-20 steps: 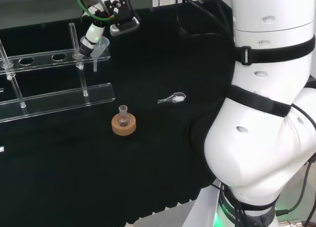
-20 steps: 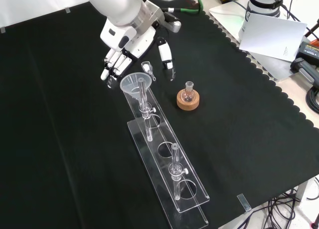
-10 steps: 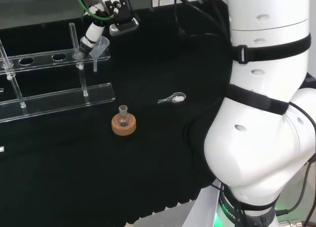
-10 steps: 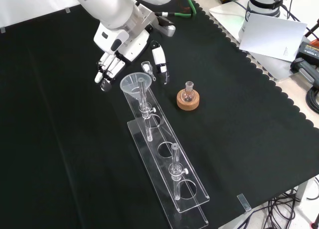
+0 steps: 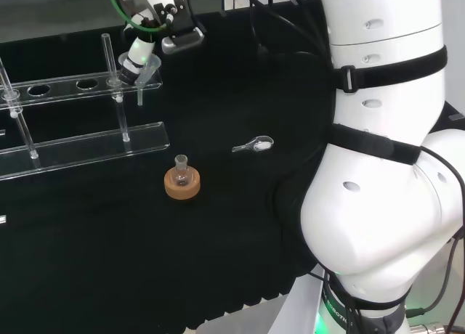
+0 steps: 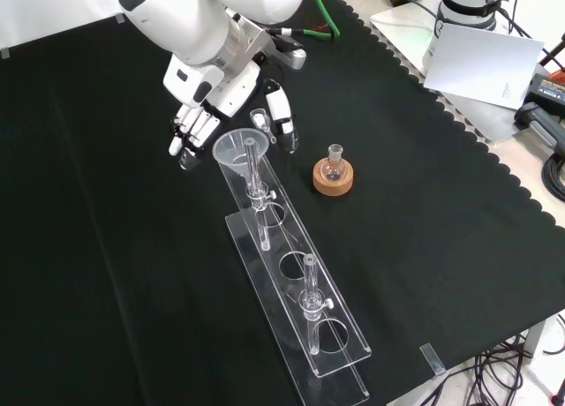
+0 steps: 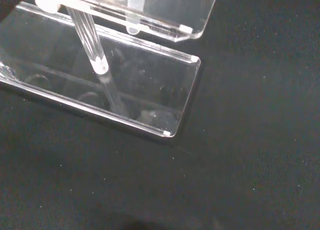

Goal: Pick up the funnel from the transparent funnel stand.

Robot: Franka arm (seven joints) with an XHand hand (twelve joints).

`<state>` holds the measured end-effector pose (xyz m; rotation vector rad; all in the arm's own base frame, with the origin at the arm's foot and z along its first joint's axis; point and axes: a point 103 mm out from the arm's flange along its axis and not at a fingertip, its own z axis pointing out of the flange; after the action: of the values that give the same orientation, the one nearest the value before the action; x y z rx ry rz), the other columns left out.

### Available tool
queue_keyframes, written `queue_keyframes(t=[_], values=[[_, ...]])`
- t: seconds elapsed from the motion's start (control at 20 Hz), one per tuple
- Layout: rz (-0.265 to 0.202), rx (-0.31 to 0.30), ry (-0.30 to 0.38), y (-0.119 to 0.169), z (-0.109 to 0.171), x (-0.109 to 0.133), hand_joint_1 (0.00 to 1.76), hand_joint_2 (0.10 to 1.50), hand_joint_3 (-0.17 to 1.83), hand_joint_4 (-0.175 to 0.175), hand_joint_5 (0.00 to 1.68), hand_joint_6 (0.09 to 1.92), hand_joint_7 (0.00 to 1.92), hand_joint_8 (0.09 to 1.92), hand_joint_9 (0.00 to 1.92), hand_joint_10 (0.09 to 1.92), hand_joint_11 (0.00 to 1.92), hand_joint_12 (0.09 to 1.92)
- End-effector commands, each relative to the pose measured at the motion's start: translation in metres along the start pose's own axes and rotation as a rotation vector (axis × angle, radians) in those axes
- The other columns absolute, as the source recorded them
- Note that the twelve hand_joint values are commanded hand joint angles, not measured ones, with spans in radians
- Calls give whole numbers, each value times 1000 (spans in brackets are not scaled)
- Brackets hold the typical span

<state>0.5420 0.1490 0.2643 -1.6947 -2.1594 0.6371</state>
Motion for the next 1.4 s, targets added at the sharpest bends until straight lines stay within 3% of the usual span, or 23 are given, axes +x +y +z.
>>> queue_keyframes(t=[0.05,0.2,0.25,0.4,0.55,0.75,1.1,1.4], values=[[-4,22,-4,0,5,1,603,633,7,-63,0,87,6,87,7,87,0,977],[-9,19,-1,1,5,2,620,641,7,-70,0,87,98,87,78,87,0,1242],[-10,5,-5,1,5,3,625,644,6,-69,0,87,131,124,97,171,0,1316],[-10,6,-21,4,5,2,645,653,5,-67,0,87,126,429,32,703,0,1473],[-10,5,-31,5,5,1,665,661,7,-59,7,87,86,624,4,888,0,1554],[-8,-11,-33,5,4,-1,675,673,13,-48,118,87,195,672,98,902,28,1583],[4,-5,8,7,5,-8,693,696,32,-31,390,87,475,630,377,752,135,1529],[4,0,43,9,7,-8,694,718,48,-26,461,87,556,633,447,705,153,1517]])
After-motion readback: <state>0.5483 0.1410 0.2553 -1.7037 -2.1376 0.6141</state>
